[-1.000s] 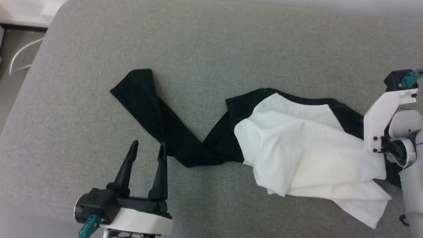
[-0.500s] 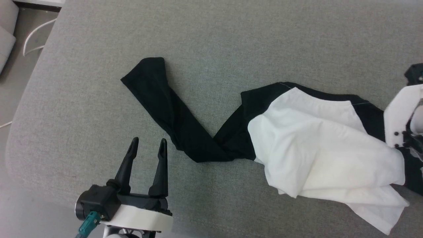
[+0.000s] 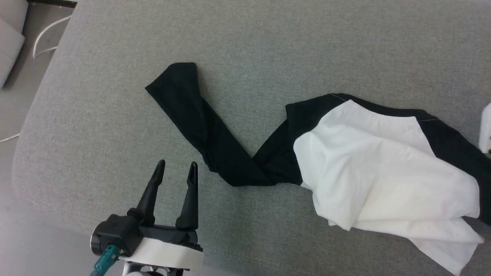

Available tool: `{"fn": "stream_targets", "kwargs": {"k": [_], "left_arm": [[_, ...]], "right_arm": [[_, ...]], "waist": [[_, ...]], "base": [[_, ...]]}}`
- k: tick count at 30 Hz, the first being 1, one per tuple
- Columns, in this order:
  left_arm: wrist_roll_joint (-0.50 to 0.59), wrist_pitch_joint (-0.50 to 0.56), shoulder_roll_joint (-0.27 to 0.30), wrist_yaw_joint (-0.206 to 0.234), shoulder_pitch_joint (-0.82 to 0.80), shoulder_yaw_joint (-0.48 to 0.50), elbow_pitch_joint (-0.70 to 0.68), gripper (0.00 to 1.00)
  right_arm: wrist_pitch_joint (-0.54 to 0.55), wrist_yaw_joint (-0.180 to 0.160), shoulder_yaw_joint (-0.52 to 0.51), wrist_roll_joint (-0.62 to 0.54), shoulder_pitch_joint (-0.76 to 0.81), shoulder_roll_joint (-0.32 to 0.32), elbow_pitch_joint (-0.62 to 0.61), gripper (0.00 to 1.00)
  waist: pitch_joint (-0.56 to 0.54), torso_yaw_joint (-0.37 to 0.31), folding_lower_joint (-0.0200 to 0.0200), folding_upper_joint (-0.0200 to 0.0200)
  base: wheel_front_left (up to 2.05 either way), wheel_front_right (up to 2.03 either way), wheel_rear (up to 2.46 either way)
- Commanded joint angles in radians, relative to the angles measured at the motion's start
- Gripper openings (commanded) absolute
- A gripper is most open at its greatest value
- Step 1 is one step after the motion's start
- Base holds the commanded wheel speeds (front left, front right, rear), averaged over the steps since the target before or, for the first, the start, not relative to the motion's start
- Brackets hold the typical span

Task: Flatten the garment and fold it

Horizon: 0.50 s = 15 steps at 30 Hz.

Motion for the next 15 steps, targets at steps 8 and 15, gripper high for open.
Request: {"fn": "stream_targets", "kwargs": {"k": [8, 15], "left_arm": [[-0.002, -0.005, -0.002, -0.002, -0.004, 0.013, 0.003, 1.0], [-0.005, -0.005, -0.002, -0.002, -0.006, 0.01, 0.004, 1.0]], "right_arm": [[0.019, -0.001, 0.068, 0.075, -0.015, 0.026, -0.04, 1.0], [0.232, -0.001, 0.146, 0.234, 0.025, -0.007, -0.161, 1.0]], "waist": [[-0.005, -0.018, -0.0001, 0.0], [-0.011, -0.038, -0.0001, 0.0]], "base": [[0.0, 0.0, 0.0], [0.0, 0.0, 0.0]]}}
